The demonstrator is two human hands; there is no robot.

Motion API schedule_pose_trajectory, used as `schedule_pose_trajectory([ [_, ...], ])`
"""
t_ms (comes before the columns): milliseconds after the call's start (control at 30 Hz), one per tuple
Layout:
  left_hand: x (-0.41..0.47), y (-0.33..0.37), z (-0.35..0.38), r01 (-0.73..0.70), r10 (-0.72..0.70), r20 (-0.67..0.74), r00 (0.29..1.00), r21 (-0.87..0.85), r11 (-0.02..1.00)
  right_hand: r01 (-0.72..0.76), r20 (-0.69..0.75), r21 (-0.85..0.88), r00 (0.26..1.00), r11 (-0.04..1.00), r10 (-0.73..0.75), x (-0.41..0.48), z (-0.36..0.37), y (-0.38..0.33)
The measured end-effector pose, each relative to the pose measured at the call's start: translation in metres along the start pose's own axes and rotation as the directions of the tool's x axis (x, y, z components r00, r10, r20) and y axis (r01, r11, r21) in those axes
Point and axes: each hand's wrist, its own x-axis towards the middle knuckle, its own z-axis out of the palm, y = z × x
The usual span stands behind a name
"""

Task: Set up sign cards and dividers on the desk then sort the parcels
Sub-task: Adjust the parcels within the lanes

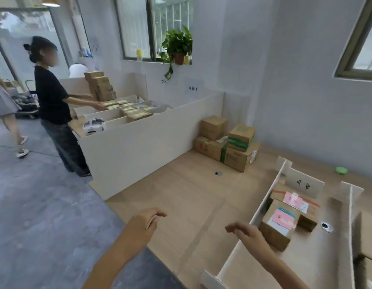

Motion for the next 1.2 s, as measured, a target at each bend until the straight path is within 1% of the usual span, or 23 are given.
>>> schedule_pose_trajectory([
  [100, 0.055, -0.013, 0.001, -0.028, 0.028, -0.003, 1.000, 0.021, 0.999, 0.013, -0.072, 0.027, 0.997, 1.000, -0.011, 0.045, -0.013, 0.004],
  [267, 0.140, -0.017, -0.008, -0.052, 0.042, 0.113, 0.993, 0.085, 0.995, -0.022, -0.202, 0.072, 0.979, 0.997, 0.037, 0.111, -0.043, 0.003],
  [400, 0.212, -0.036, -0.010, -0.058, 0.049, 0.088, 0.995, 0.103, 0.993, -0.036, -0.286, 0.120, 0.956, 0.992, 0.069, 0.154, -0.067, -0.011],
  [500, 0.265, -0.046, 0.004, -0.082, 0.062, 0.163, 0.985, 0.120, 0.989, -0.052, -0.332, 0.138, 0.939, 0.989, 0.095, 0.181, -0.075, -0.012],
  [633, 0.366, -0.048, 0.031, -0.173, 0.133, 0.270, 0.954, 0.127, 0.977, -0.106, -0.374, 0.169, 0.913, 0.980, 0.164, 0.227, -0.091, 0.000],
  [700, 0.426, -0.044, 0.049, -0.226, 0.191, 0.310, 0.931, 0.083, 0.971, -0.143, -0.397, 0.177, 0.895, 0.974, 0.203, 0.251, -0.103, 0.007],
  [767, 0.486, -0.035, 0.072, -0.257, 0.237, 0.331, 0.913, 0.019, 0.966, -0.184, -0.423, 0.149, 0.876, 0.972, 0.231, 0.280, -0.118, 0.013],
  [900, 0.608, -0.021, 0.132, -0.252, 0.266, 0.337, 0.903, -0.085, 0.964, -0.264, -0.453, 0.069, 0.851, 0.962, 0.266, 0.366, -0.154, 0.032],
  [967, 0.665, -0.014, 0.164, -0.213, 0.239, 0.353, 0.905, -0.111, 0.971, -0.264, -0.490, 0.016, 0.839, 0.964, 0.238, 0.420, -0.167, 0.039],
  [1033, 0.712, -0.005, 0.196, -0.122, 0.169, 0.394, 0.903, -0.142, 0.982, -0.270, -0.491, -0.007, 0.840, 0.963, 0.232, 0.475, -0.174, 0.039],
  [1067, 0.729, 0.000, 0.213, -0.061, 0.127, 0.428, 0.895, -0.164, 0.985, -0.296, -0.487, 0.013, 0.832, 0.955, 0.265, 0.501, -0.174, 0.039],
  [1133, 0.751, 0.006, 0.242, 0.078, 0.048, 0.510, 0.859, -0.224, 0.971, -0.377, -0.456, 0.114, 0.802, 0.919, 0.385, 0.550, -0.173, 0.041],
  [1200, 0.763, 0.006, 0.266, 0.185, 0.000, 0.557, 0.831, -0.276, 0.943, -0.461, -0.432, 0.152, 0.765, 0.874, 0.479, 0.588, -0.173, 0.050],
])
